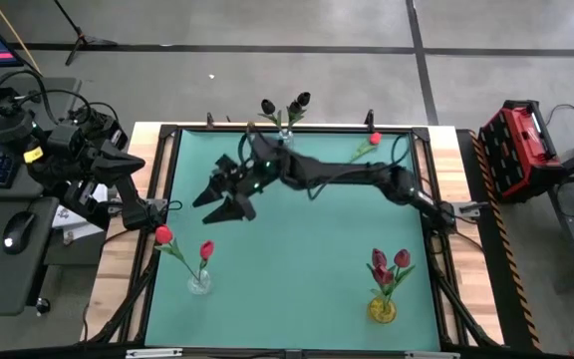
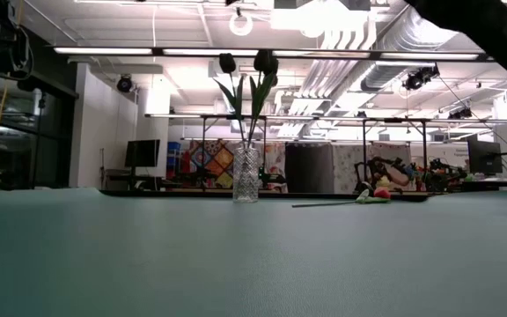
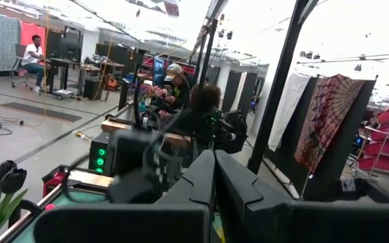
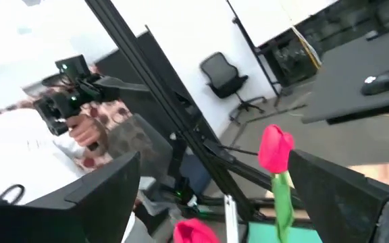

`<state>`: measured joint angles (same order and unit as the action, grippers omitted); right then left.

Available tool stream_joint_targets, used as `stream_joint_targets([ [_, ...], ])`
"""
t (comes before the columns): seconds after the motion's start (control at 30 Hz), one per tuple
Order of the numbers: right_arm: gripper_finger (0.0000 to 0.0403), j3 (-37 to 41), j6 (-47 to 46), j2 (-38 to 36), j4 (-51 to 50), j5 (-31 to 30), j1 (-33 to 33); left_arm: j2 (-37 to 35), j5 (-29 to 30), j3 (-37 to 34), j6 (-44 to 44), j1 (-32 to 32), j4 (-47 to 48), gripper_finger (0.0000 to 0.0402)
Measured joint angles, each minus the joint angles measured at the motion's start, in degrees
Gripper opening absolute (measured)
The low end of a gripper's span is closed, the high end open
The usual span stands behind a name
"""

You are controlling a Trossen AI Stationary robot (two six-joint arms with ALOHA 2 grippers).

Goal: Sort flowers into vase by color
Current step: Put the red tulip into the bottom transparent vase

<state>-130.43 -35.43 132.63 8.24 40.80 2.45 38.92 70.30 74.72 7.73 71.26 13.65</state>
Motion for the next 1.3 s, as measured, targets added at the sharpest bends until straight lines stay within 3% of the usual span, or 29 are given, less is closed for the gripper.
stream_joint_targets([
  [0.23,0.0362,0.0,4.4,-7.6,-25.9,-0.7,1.0,0.0,0.0,0.0,0.0,0.0,1.7,0.0],
  [0.33,0.0362,0.0,4.8,-11.0,-41.1,-4.0,0.5,-0.1,1.3,0.0,1.9,0.0,2.6,0.0],
  [0.53,0.0362,0.0,3.4,-16.6,-75.9,-22.2,-2.6,-0.5,13.7,0.0,2.9,-0.7,2.8,0.0],
  [0.7,0.0362,0.0,-0.6,-17.7,-98.7,-38.5,-6.3,-2.3,5.8,0.0,2.2,-3.6,2.8,0.0],
  [0.9,0.0362,5.0,2.1,-18.8,-96.5,-41.4,-4.3,-4.2,-6.0,0.0,-1.2,-7.0,3.1,0.0],
  [1.07,0.0362,10.7,11.5,-19.1,-93.9,-40.3,2.5,-0.4,-10.8,0.0,1.2,-9.4,0.6,0.0],
  [1.3,0.0362,14.1,25.7,-19.2,-83.8,-27.4,14.4,4.8,-35.5,0.0,11.6,-14.2,-6.6,0.0],
])
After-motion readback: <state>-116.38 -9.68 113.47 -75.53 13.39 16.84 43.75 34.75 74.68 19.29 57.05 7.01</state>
